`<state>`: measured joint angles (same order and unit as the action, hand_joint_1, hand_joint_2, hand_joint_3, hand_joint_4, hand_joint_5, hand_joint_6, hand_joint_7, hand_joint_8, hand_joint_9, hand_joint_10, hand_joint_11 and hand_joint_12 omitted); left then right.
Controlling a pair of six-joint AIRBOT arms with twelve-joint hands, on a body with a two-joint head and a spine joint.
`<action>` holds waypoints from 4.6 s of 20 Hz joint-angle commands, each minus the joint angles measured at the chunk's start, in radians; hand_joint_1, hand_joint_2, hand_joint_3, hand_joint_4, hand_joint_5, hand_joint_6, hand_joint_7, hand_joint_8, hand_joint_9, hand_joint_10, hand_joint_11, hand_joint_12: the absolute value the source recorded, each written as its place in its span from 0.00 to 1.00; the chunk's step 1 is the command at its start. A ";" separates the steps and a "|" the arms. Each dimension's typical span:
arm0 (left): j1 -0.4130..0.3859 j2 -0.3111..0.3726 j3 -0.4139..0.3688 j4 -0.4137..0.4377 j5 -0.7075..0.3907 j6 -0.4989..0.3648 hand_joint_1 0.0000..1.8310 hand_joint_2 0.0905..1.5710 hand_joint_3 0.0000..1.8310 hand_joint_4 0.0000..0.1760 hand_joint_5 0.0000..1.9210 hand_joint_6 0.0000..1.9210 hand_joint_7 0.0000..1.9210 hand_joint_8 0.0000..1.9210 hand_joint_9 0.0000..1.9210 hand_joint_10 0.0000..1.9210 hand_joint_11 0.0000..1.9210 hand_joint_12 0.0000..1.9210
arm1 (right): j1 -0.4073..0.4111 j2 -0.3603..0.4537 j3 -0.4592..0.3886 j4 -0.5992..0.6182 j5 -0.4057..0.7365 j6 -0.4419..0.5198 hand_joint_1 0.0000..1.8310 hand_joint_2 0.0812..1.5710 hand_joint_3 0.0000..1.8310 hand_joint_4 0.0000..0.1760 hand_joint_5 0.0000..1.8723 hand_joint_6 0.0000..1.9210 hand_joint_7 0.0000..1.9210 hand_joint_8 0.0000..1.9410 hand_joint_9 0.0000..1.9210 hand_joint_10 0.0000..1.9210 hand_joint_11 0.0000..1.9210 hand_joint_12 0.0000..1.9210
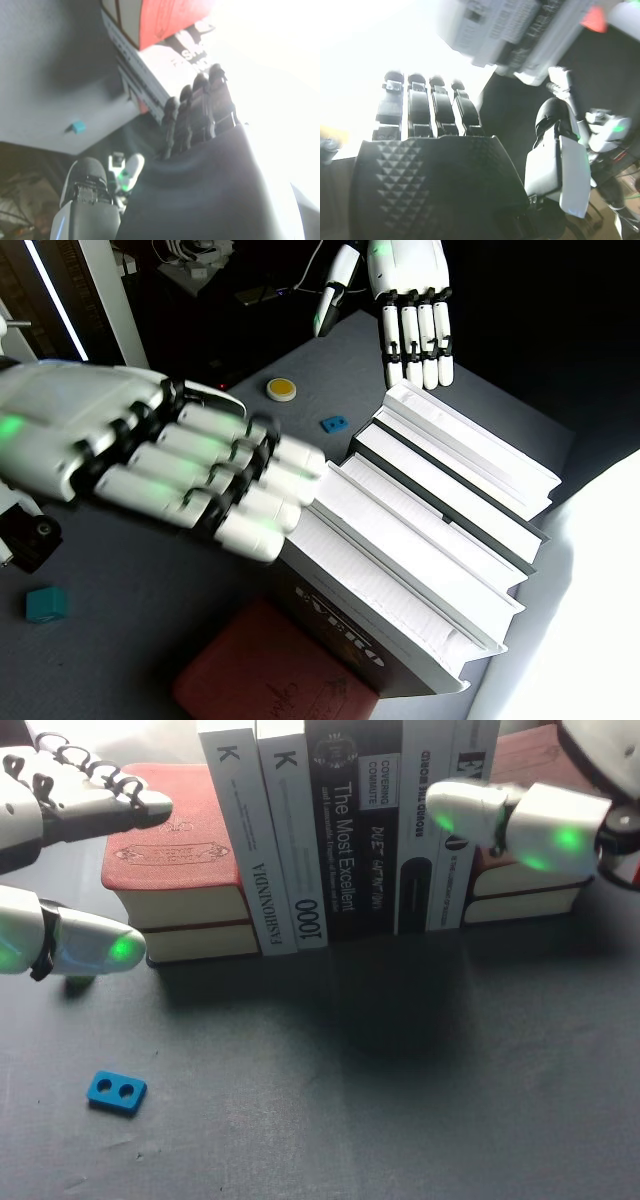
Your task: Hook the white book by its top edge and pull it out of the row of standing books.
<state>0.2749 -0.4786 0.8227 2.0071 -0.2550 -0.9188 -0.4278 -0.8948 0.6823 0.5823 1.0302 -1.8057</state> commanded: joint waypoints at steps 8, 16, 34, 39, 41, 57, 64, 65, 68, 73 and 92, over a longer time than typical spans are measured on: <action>-0.015 -0.002 0.007 -0.016 0.033 -0.017 0.00 0.72 0.00 0.00 0.00 0.00 0.00 0.00 0.00 0.00 0.00 0.00 | 0.017 -0.055 0.030 -0.059 0.056 -0.028 0.00 0.66 0.00 0.00 0.02 0.00 0.03 0.00 0.03 0.00 0.01 0.05; -0.012 -0.003 0.015 -0.007 0.027 -0.018 0.00 0.72 0.00 0.00 0.00 0.00 0.00 0.00 0.00 0.00 0.00 0.00 | 0.009 -0.098 0.075 -0.041 0.060 -0.072 0.00 0.67 0.00 0.00 0.03 0.00 0.03 0.00 0.03 0.00 0.01 0.06; -0.016 -0.011 0.043 0.031 -0.044 -0.017 0.00 0.72 0.00 0.00 0.00 0.00 0.00 0.00 0.00 0.00 0.00 0.00 | -0.036 -0.061 0.004 -0.026 0.027 -0.161 0.00 0.67 0.00 0.00 0.04 0.00 0.04 0.00 0.04 0.00 0.00 0.13; -0.019 -0.013 0.042 0.088 -0.028 -0.071 0.00 0.73 0.00 0.00 0.00 0.00 0.00 0.00 0.00 0.00 0.00 0.00 | -0.064 -0.002 -0.077 -0.026 0.006 -0.238 0.00 0.68 0.00 0.00 0.05 0.00 0.05 0.00 0.05 0.00 0.00 0.16; -0.019 -0.013 0.041 0.088 -0.025 -0.073 0.00 0.72 0.00 0.00 0.00 0.00 0.00 0.00 0.00 0.00 0.00 0.00 | -0.071 0.024 -0.123 -0.021 0.005 -0.291 0.00 0.68 0.00 0.00 0.05 0.00 0.06 0.00 0.05 0.00 0.00 0.17; -0.022 -0.008 0.040 0.095 -0.021 -0.078 0.00 0.72 0.00 0.00 0.00 0.00 0.00 0.00 0.00 0.00 0.00 0.00 | -0.140 0.181 -0.409 0.205 0.007 -0.523 0.09 0.70 0.00 0.00 0.06 0.00 0.06 0.00 0.06 0.00 0.00 0.17; -0.026 -0.008 0.042 0.095 -0.020 -0.089 0.00 0.72 0.00 0.00 0.00 0.00 0.00 0.00 0.00 0.00 0.00 0.00 | -0.226 0.190 -0.443 0.227 0.007 -0.568 0.12 0.71 0.00 0.00 0.07 0.00 0.06 0.00 0.06 0.00 0.00 0.20; -0.026 -0.008 0.042 0.095 -0.019 -0.089 0.00 0.72 0.00 0.00 0.00 0.00 0.00 0.00 0.00 0.00 0.00 0.00 | -0.239 0.190 -0.444 0.228 0.007 -0.569 0.10 0.72 0.00 0.00 0.06 0.00 0.05 0.00 0.05 0.00 0.00 0.18; -0.027 -0.008 0.044 0.095 -0.019 -0.092 0.00 0.72 0.00 0.00 0.00 0.00 0.00 0.00 0.00 0.00 0.00 0.00 | -0.259 0.189 -0.444 0.236 0.007 -0.575 0.12 0.72 0.00 0.00 0.06 0.00 0.05 0.00 0.06 0.00 0.00 0.20; -0.027 -0.009 0.045 0.095 -0.019 -0.092 0.00 0.72 0.00 0.00 0.00 0.00 0.00 0.00 0.00 0.00 0.00 0.00 | -0.283 0.185 -0.441 0.241 0.002 -0.576 0.11 0.72 0.00 0.00 0.06 0.00 0.05 0.00 0.05 0.00 0.00 0.18; -0.025 -0.010 0.047 0.096 0.008 -0.091 0.00 0.71 0.00 0.00 0.00 0.00 0.00 0.00 0.00 0.00 0.00 0.00 | -0.245 0.197 -0.561 0.292 0.065 -0.595 0.11 0.71 0.00 0.00 0.05 0.00 0.05 0.00 0.05 0.00 0.00 0.17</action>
<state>0.2646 -0.4900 0.8642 2.1281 -0.3099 -1.0084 -0.6849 -0.7002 0.1265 0.9581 1.0203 -2.4027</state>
